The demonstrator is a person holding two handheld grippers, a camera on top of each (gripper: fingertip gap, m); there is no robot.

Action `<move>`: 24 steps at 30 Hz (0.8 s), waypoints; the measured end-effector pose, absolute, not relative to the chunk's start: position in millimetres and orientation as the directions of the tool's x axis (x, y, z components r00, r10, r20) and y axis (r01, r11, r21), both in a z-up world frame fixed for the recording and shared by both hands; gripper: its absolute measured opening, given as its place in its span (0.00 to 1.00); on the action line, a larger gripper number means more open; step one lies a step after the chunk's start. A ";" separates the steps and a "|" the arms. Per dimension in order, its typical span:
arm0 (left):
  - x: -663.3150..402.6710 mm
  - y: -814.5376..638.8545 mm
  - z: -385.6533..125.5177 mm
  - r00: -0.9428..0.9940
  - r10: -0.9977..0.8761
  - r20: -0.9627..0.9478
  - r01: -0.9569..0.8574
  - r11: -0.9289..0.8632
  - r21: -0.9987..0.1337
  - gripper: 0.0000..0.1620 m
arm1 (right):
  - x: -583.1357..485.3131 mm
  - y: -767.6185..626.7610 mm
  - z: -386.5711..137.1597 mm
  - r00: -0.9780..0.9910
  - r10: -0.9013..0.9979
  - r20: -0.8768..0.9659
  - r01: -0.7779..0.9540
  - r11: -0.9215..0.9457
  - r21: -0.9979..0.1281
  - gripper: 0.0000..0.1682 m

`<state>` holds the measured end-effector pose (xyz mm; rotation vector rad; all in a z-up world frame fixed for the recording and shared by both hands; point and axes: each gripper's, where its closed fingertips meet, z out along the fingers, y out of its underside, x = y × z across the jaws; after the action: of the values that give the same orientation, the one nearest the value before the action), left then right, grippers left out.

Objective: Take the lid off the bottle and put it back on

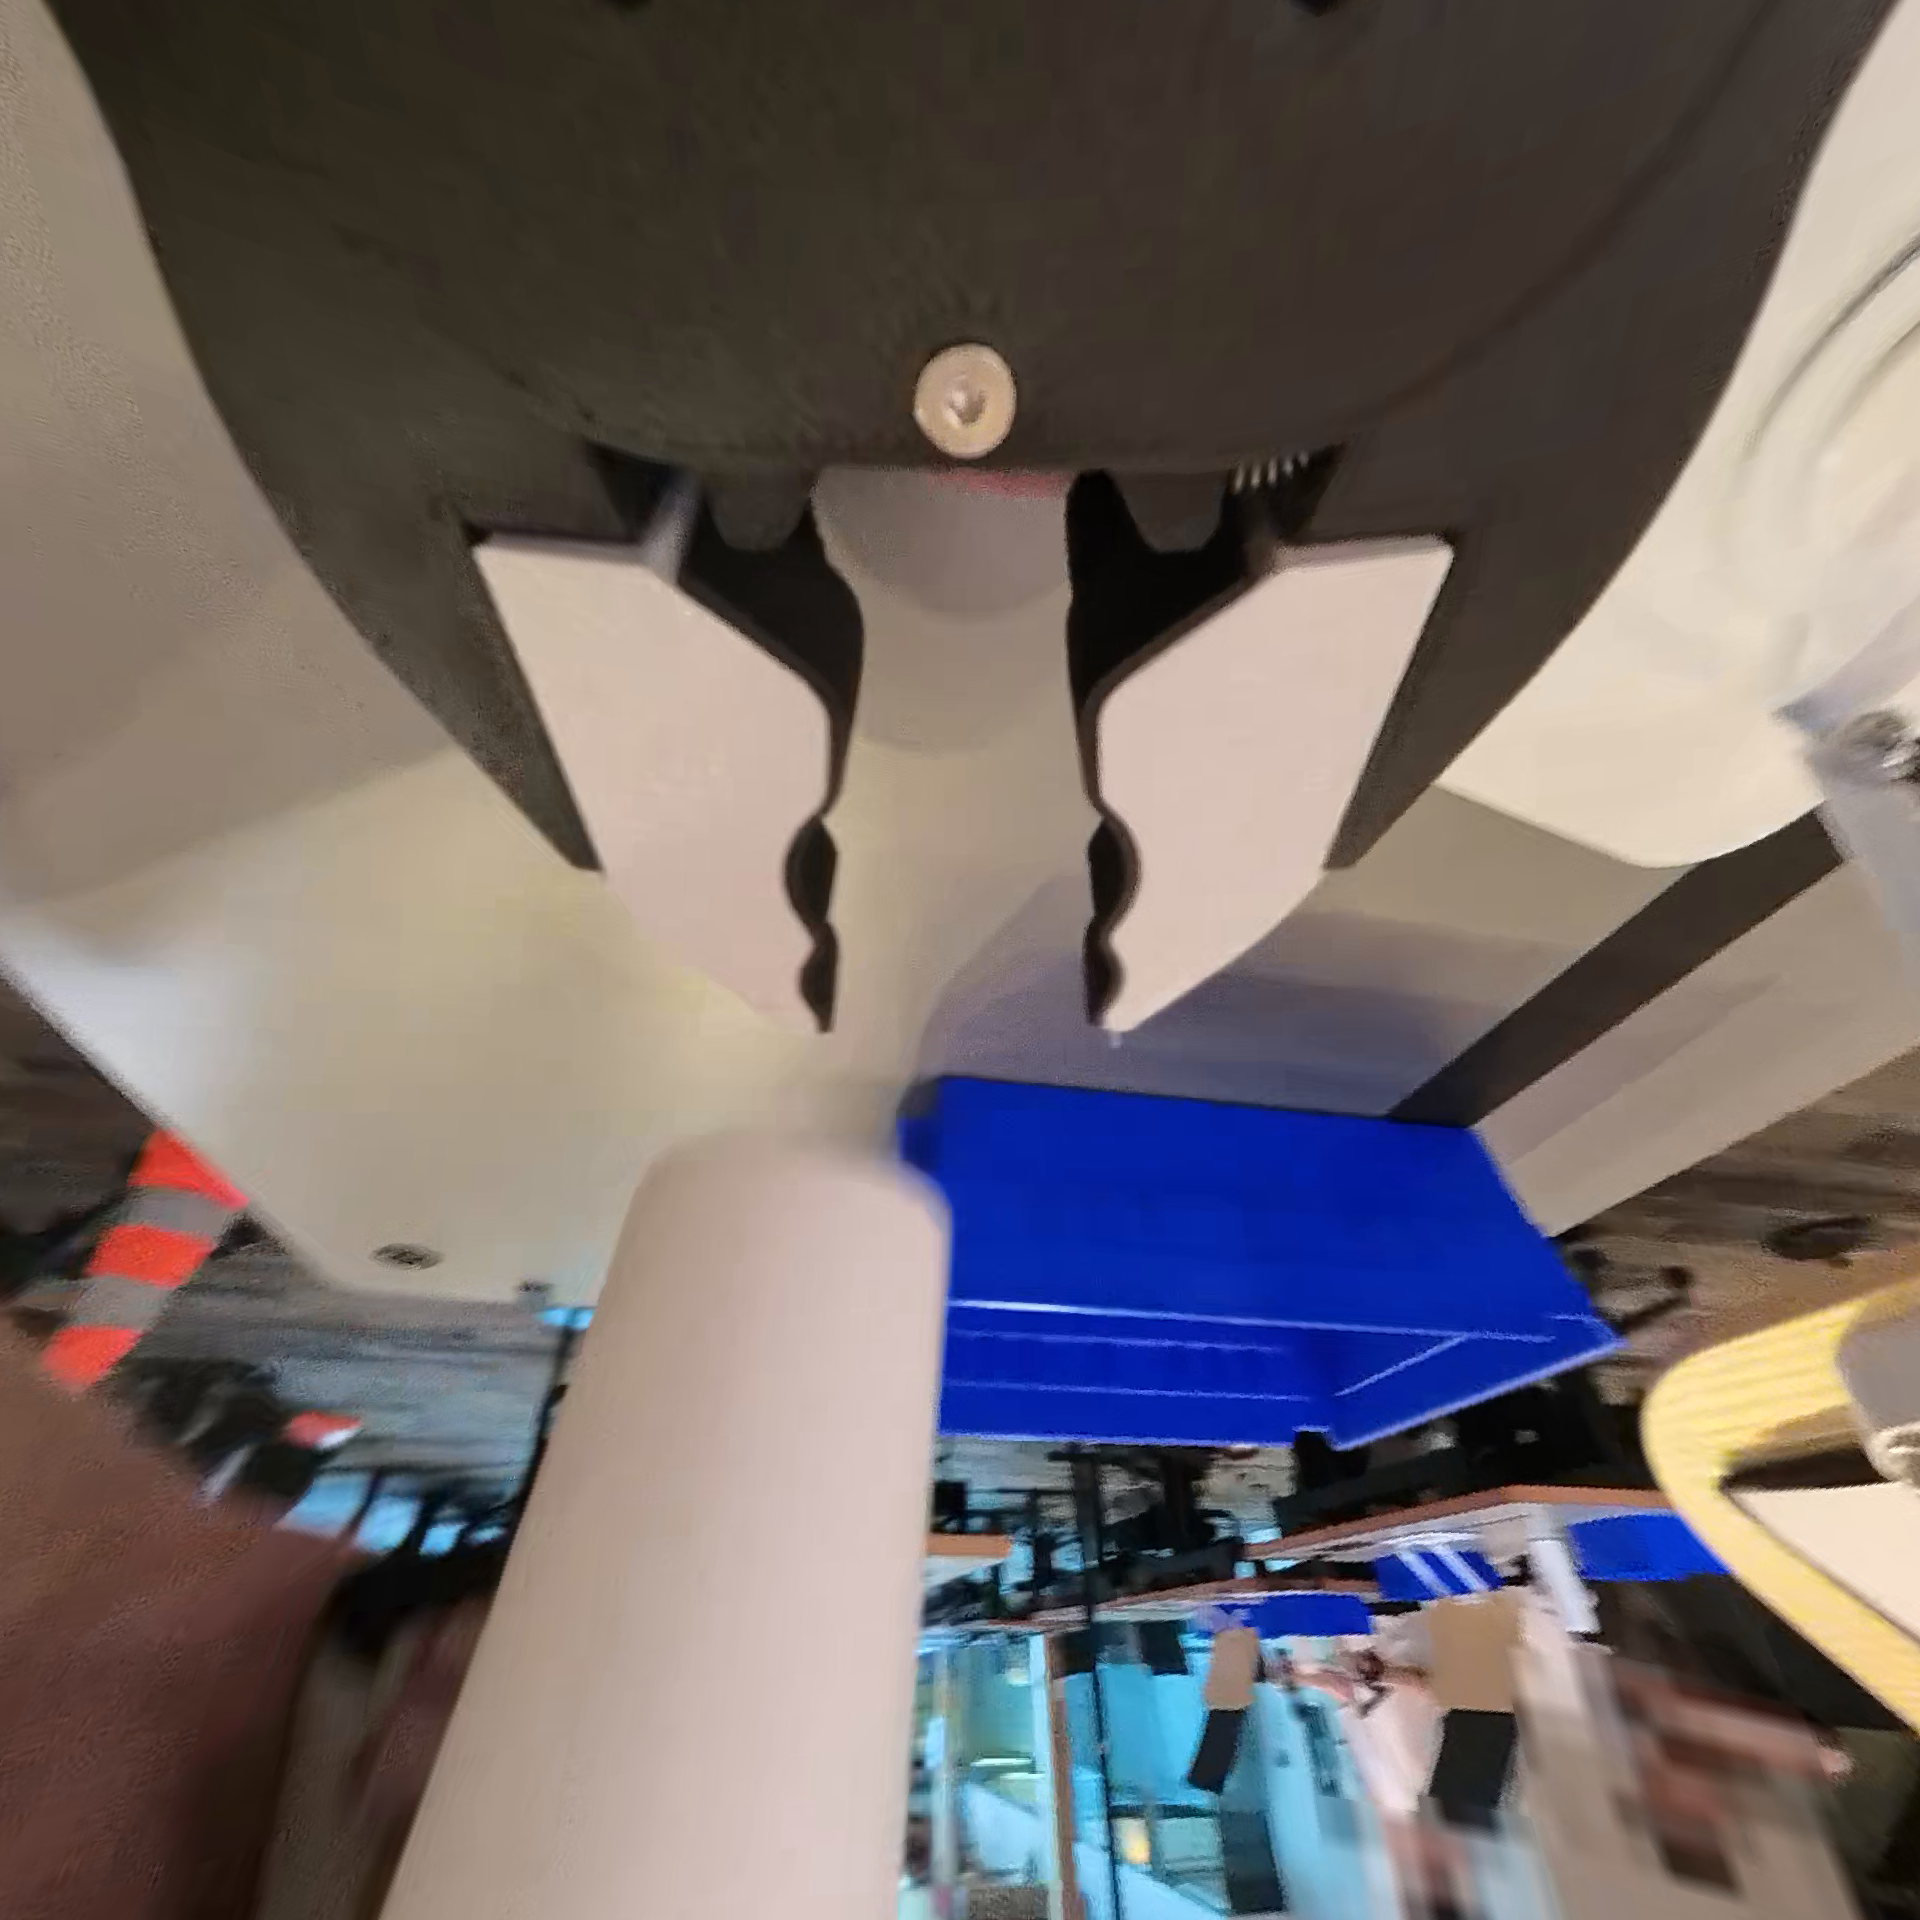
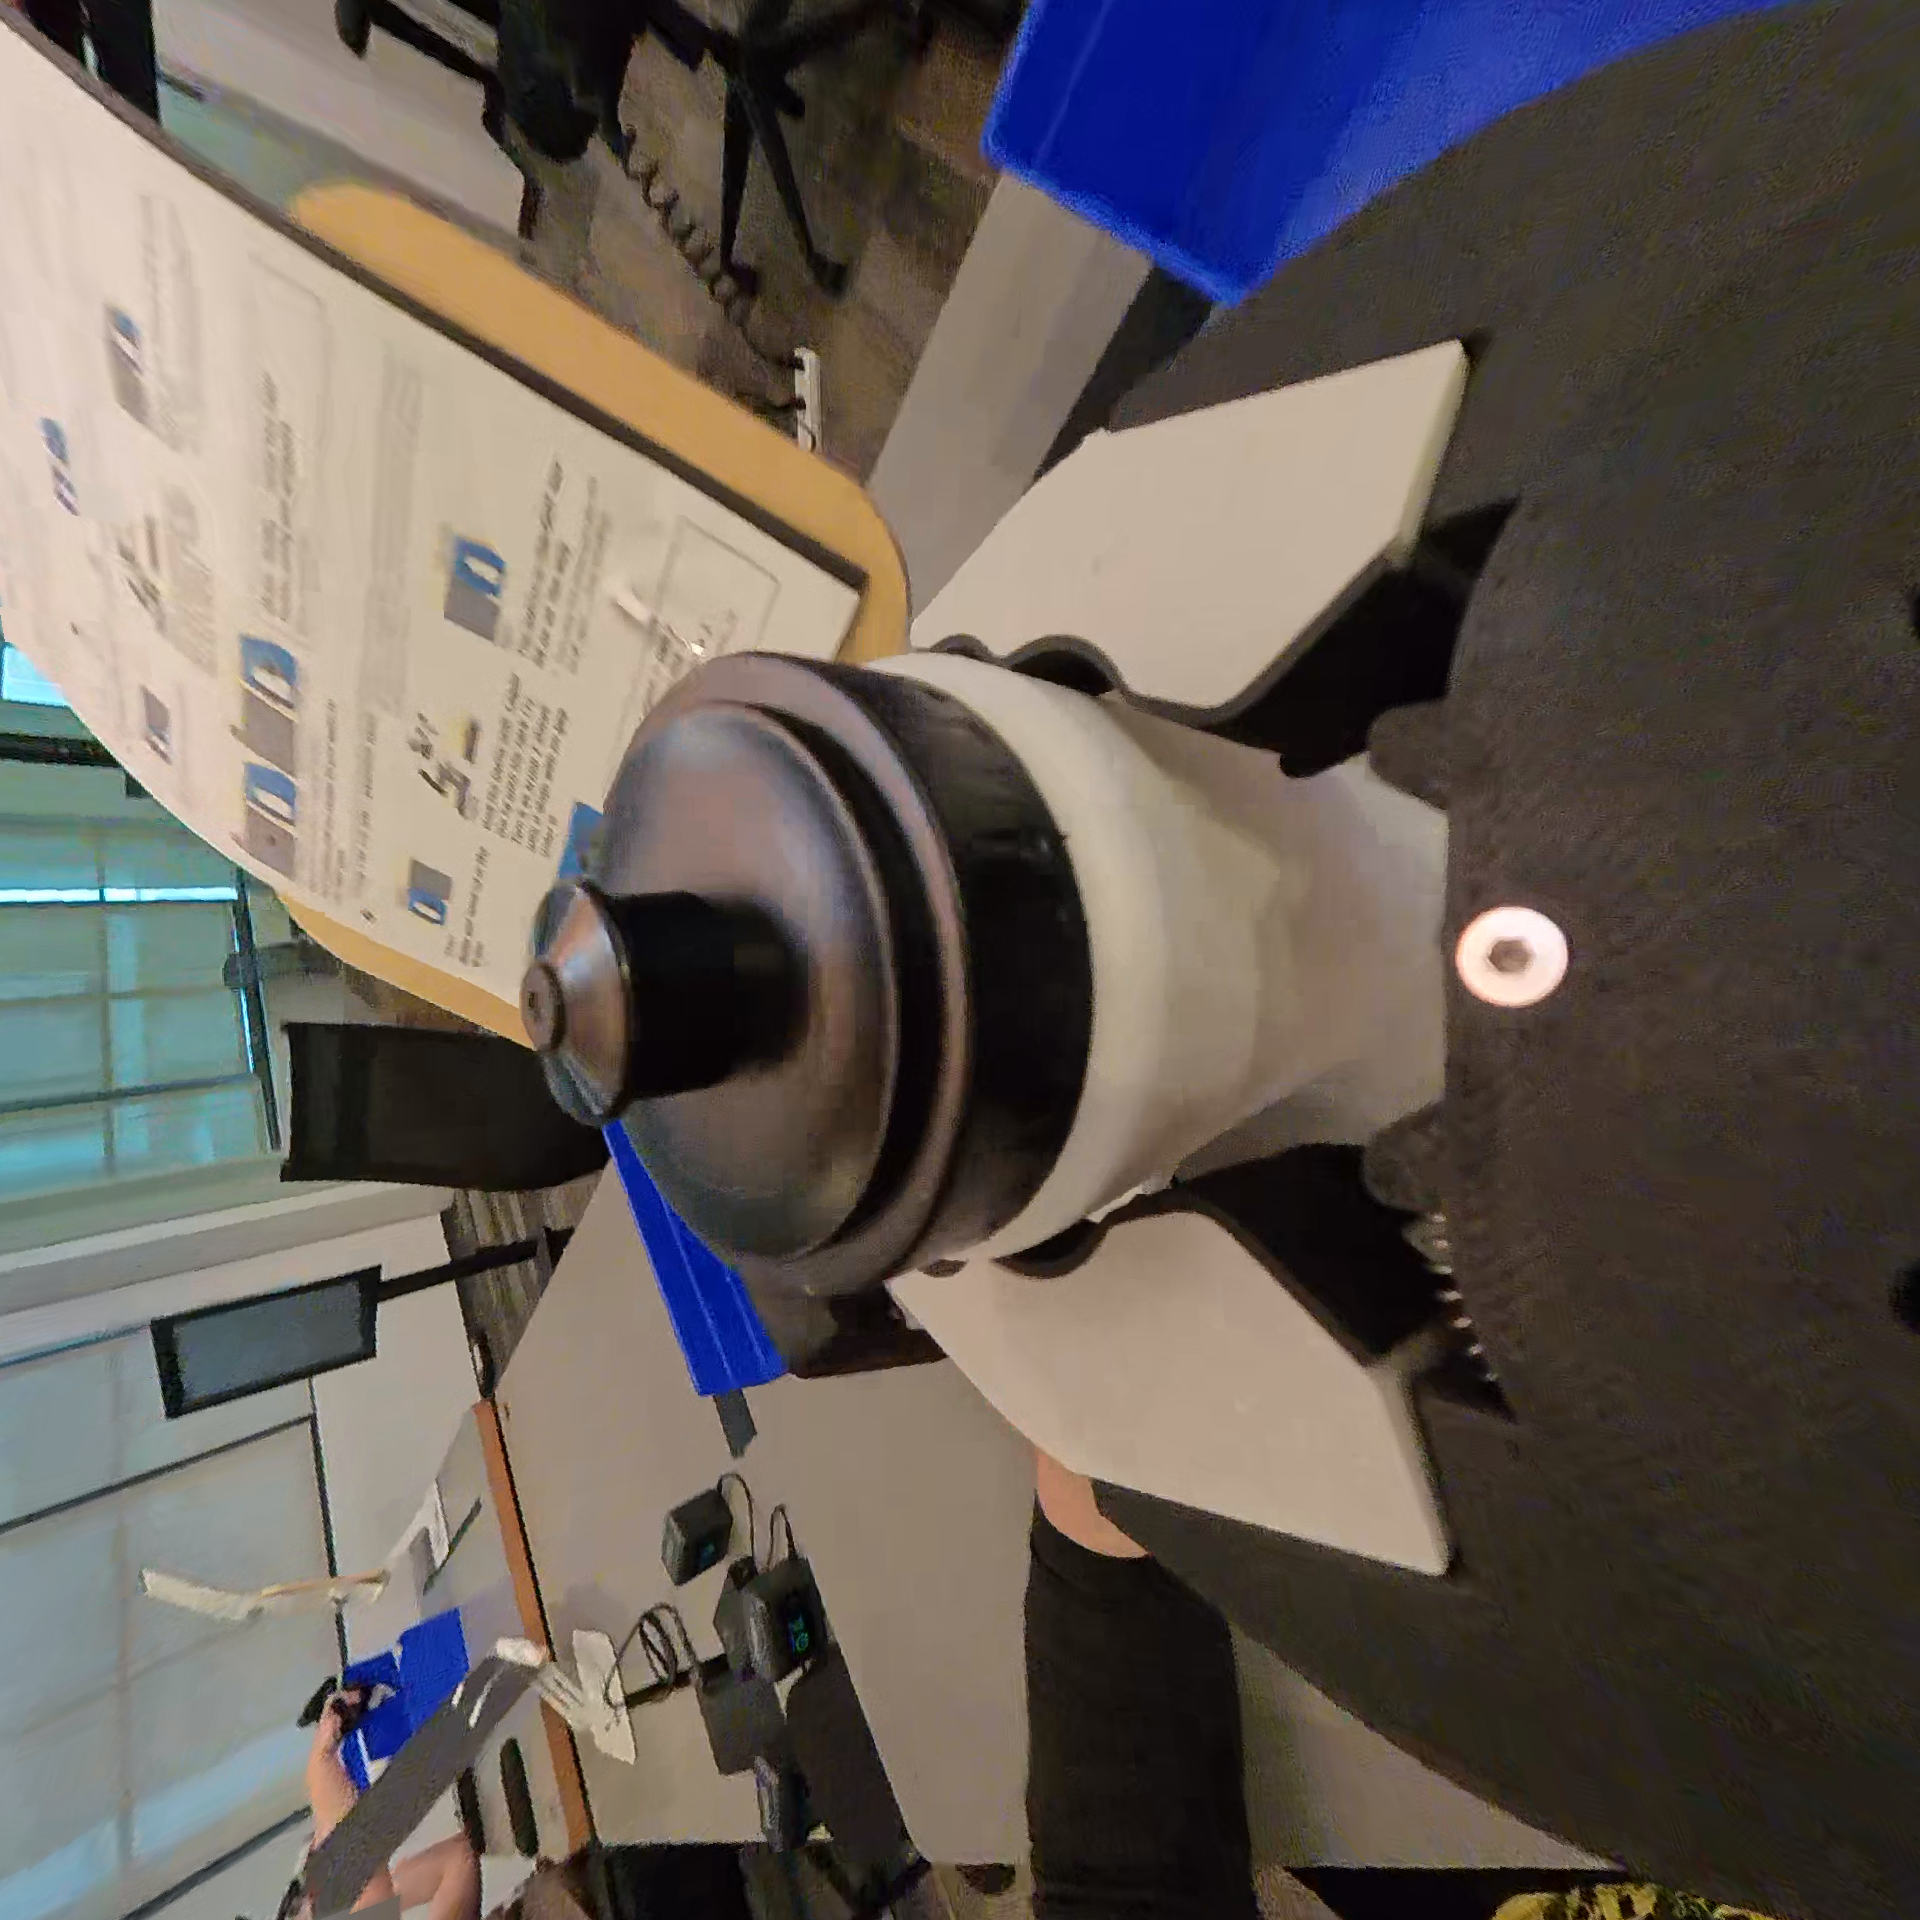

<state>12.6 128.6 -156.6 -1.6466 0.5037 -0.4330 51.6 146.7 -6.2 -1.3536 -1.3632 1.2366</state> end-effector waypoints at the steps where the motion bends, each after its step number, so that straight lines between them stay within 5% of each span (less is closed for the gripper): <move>1: 7.9 131.4 -159.9 0.852 -0.522 -0.029 -0.096 -0.101 -0.990 0.23 | 58.3 160.8 11.5 -0.041 0.997 -0.068 0.171 -0.060 -0.983 0.60; 4: -1.1 137.1 -167.5 0.881 -0.472 -0.032 -0.099 -0.117 -0.988 0.09 | 73.7 213.2 46.3 0.093 0.996 -0.009 0.225 -0.030 -0.974 0.60; 9: -9.4 142.6 -173.9 0.895 -0.445 -0.010 -0.078 -0.134 -0.988 0.05 | 73.9 299.8 50.6 0.247 0.969 -0.011 0.360 -0.103 -0.927 0.60; 24: -5.9 142.7 -175.8 0.885 -0.465 -0.019 -0.094 -0.139 -0.986 0.10 | 51.0 410.0 -146.6 0.452 0.853 -0.262 0.725 -0.522 -0.448 0.60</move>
<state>-5.9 142.7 -175.8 -1.6957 0.4328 -0.3388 51.0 410.0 -146.6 -2.4339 -1.3573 0.6715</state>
